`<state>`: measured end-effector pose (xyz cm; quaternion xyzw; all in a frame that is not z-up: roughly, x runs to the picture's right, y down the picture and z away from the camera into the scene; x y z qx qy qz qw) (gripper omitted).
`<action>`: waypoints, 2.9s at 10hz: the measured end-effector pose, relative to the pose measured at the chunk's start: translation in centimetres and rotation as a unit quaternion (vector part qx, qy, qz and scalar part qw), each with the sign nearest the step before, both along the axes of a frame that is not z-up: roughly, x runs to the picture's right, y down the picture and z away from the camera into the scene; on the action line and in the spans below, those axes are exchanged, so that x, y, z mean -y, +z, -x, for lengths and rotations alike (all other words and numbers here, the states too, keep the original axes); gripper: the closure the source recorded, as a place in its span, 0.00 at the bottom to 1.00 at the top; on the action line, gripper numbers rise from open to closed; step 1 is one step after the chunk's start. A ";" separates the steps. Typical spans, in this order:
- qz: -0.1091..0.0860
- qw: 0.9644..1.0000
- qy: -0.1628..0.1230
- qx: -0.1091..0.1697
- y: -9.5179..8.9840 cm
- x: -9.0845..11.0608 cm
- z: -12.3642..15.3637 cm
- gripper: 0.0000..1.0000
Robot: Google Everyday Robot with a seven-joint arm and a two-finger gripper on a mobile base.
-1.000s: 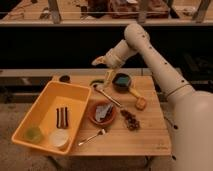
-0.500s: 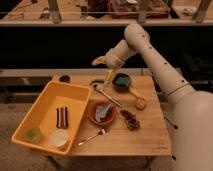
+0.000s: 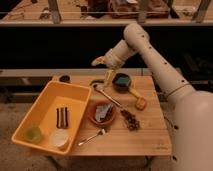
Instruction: Place fork in plastic cup
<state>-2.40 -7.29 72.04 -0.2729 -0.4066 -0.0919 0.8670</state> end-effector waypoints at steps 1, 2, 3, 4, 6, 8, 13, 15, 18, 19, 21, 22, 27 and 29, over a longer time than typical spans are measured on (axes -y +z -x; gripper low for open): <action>-0.014 1.000 -0.017 -0.005 -0.6 -1.2 0.0 0.20; -0.028 0.999 -0.032 -0.009 -1.3 -2.5 -0.1 0.20; -0.041 0.998 -0.045 -0.010 -2.1 -4.0 -0.2 0.20; -0.061 0.996 -0.063 -0.008 -3.3 -6.8 -0.5 0.20; -0.100 0.992 -0.076 0.002 -5.4 -11.6 -1.4 0.20; -0.141 0.989 -0.051 0.015 -7.0 -15.4 -3.1 0.20; -0.182 0.982 -0.041 0.024 -8.2 -17.6 -3.7 0.20; -0.229 0.966 -0.100 0.064 -6.6 -17.6 -4.5 0.20; -0.322 0.916 -0.206 0.126 -4.2 -16.3 -7.9 0.20; -0.336 0.903 -0.233 0.128 -3.4 -15.3 -8.8 0.20; -0.348 0.893 -0.255 0.129 -2.6 -14.5 -9.6 0.20; -0.348 0.893 -0.255 0.128 -2.6 -14.5 -9.6 0.20; -0.408 0.829 -0.250 0.291 -3.3 -15.2 -8.8 0.20; -0.453 0.768 -0.233 0.389 -3.7 -15.5 -8.7 0.20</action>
